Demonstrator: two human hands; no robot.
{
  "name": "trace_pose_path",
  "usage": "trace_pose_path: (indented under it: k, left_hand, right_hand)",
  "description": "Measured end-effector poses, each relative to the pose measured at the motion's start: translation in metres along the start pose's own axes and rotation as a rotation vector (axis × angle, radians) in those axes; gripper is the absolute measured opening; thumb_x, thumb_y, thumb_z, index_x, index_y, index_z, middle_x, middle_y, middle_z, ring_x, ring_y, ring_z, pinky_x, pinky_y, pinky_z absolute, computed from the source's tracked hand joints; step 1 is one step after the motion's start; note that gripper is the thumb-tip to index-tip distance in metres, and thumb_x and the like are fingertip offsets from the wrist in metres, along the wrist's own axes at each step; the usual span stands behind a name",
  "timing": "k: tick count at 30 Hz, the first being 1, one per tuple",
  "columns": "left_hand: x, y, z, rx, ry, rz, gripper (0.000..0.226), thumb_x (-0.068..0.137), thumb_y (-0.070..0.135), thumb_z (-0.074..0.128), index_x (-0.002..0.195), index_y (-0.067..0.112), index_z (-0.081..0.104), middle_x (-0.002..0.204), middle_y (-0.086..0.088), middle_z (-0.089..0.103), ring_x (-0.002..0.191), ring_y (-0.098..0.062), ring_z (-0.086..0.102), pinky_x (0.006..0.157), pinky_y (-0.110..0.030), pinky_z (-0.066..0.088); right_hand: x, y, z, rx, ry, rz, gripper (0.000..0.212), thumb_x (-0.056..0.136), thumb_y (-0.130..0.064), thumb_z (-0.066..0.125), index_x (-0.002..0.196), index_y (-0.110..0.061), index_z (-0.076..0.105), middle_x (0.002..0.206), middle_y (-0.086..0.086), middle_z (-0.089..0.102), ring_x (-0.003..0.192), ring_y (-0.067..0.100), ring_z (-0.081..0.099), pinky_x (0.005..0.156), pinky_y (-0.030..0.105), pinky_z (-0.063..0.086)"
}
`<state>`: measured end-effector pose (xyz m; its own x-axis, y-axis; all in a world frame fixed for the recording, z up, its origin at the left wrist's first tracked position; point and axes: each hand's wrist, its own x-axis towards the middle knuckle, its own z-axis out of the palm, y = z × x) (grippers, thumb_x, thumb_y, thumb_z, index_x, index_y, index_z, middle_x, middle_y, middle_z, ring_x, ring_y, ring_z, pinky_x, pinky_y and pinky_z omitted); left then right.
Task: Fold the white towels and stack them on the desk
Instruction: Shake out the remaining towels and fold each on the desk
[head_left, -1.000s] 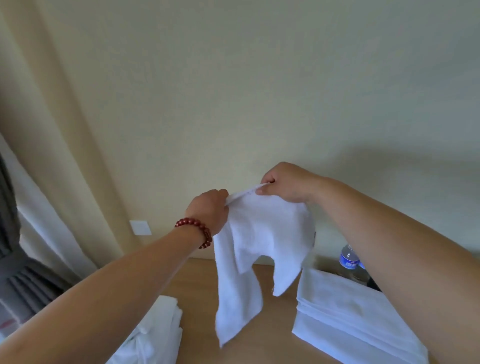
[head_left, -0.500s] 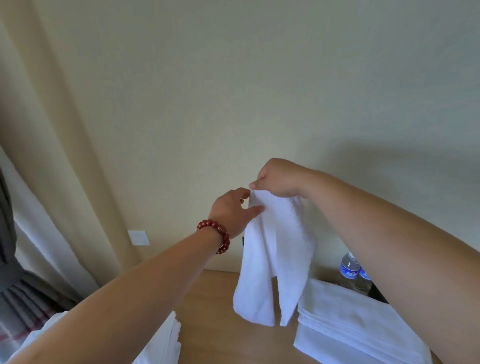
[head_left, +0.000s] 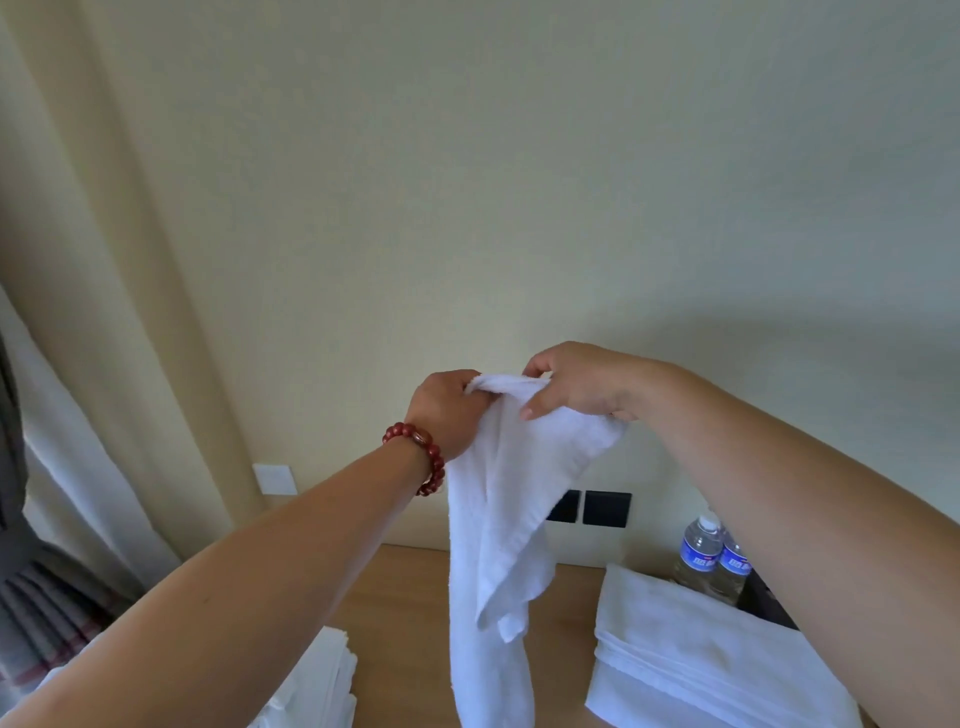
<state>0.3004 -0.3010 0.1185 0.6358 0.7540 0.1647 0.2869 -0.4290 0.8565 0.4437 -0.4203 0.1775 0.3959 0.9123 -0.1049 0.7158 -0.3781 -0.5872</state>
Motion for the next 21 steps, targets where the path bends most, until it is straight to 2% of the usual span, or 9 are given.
trace_pose_path:
  k: [3, 6, 8, 10, 12, 14, 16, 18, 21]
  left_hand:
    - [0.007, -0.01, -0.009, -0.009, 0.076, -0.048, 0.023, 0.09, 0.02, 0.053, 0.07, 0.008, 0.053, 0.062, -0.003, 0.049, 0.06, -0.018, 0.04, 0.055, -0.028, 0.032]
    - [0.013, -0.018, -0.017, 0.035, 0.115, -0.086, 0.025, 0.092, 0.018, 0.051, 0.069, 0.015, 0.046, 0.061, 0.002, 0.039, 0.057, -0.016, 0.033, 0.051, -0.026, 0.026]
    - [0.014, -0.022, -0.018, 0.07, 0.08, -0.098, 0.031, 0.094, 0.019, 0.053, 0.064, 0.017, 0.043, 0.059, 0.004, 0.039, 0.055, -0.016, 0.033, 0.051, -0.027, 0.026]
    - [0.013, -0.024, -0.015, 0.149, -0.031, -0.11, 0.034, 0.095, 0.021, 0.055, 0.063, 0.017, 0.045, 0.06, 0.003, 0.04, 0.056, -0.017, 0.035, 0.053, -0.027, 0.028]
    - [0.012, -0.023, -0.01, 0.261, -0.139, -0.116, 0.024, 0.096, 0.025, 0.059, 0.075, 0.015, 0.059, 0.068, 0.002, 0.05, 0.063, -0.018, 0.046, 0.058, -0.027, 0.036]
    - [0.011, -0.018, -0.007, 0.274, -0.157, -0.105, 0.013, 0.091, 0.03, 0.067, 0.099, 0.019, 0.068, 0.087, 0.004, 0.061, 0.077, -0.017, 0.058, 0.069, -0.027, 0.045]
    - [0.011, -0.009, -0.005, 0.215, -0.137, -0.063, 0.032, 0.085, 0.035, 0.075, 0.115, 0.026, 0.068, 0.104, 0.004, 0.065, 0.091, -0.014, 0.064, 0.077, -0.027, 0.05]
    - [0.01, 0.003, -0.001, 0.163, -0.147, 0.006, 0.049, 0.08, 0.04, 0.078, 0.126, 0.03, 0.063, 0.12, 0.007, 0.062, 0.108, -0.01, 0.061, 0.089, -0.03, 0.052]
    - [0.006, 0.019, 0.008, 0.096, -0.205, 0.098, 0.066, 0.074, 0.048, 0.082, 0.134, 0.033, 0.057, 0.128, 0.015, 0.06, 0.117, -0.006, 0.057, 0.098, -0.034, 0.051]
  right_hand:
    - [0.001, 0.017, -0.002, -0.014, -0.019, 0.045, 0.014, 0.085, -0.032, 0.077, 0.091, -0.021, 0.07, 0.085, 0.002, 0.063, 0.075, 0.021, 0.056, 0.067, 0.03, 0.043]
    - [0.001, 0.029, -0.008, -0.007, 0.033, 0.101, 0.024, 0.091, -0.032, 0.07, 0.074, -0.021, 0.057, 0.069, 0.007, 0.051, 0.06, 0.022, 0.045, 0.058, 0.027, 0.039]
    - [0.001, 0.033, -0.012, 0.002, 0.116, 0.109, 0.031, 0.094, -0.03, 0.068, 0.071, -0.02, 0.051, 0.068, 0.006, 0.056, 0.057, 0.021, 0.05, 0.055, 0.025, 0.04]
    - [0.003, 0.036, -0.014, 0.04, 0.21, 0.078, 0.03, 0.094, -0.027, 0.069, 0.07, -0.017, 0.055, 0.074, 0.01, 0.065, 0.065, 0.026, 0.065, 0.055, 0.027, 0.049]
    - [0.008, 0.036, -0.017, 0.089, 0.292, 0.024, 0.024, 0.092, -0.021, 0.069, 0.073, -0.008, 0.066, 0.081, 0.015, 0.072, 0.08, 0.034, 0.071, 0.068, 0.039, 0.058]
    - [0.01, 0.03, -0.019, 0.136, 0.325, -0.025, 0.016, 0.089, -0.014, 0.067, 0.076, -0.006, 0.07, 0.078, 0.013, 0.073, 0.076, 0.029, 0.071, 0.076, 0.041, 0.059]
    - [0.01, 0.022, -0.017, 0.141, 0.313, -0.055, 0.012, 0.085, -0.012, 0.064, 0.079, -0.013, 0.074, 0.078, 0.009, 0.074, 0.071, 0.025, 0.071, 0.076, 0.04, 0.06]
    - [0.01, 0.015, -0.012, 0.133, 0.294, -0.068, 0.017, 0.083, -0.01, 0.061, 0.083, -0.018, 0.075, 0.079, 0.007, 0.074, 0.07, 0.025, 0.071, 0.071, 0.037, 0.059]
    - [0.014, 0.004, -0.005, 0.087, 0.311, -0.079, 0.016, 0.085, -0.01, 0.06, 0.085, -0.018, 0.074, 0.074, 0.003, 0.07, 0.064, 0.018, 0.065, 0.058, 0.025, 0.048]
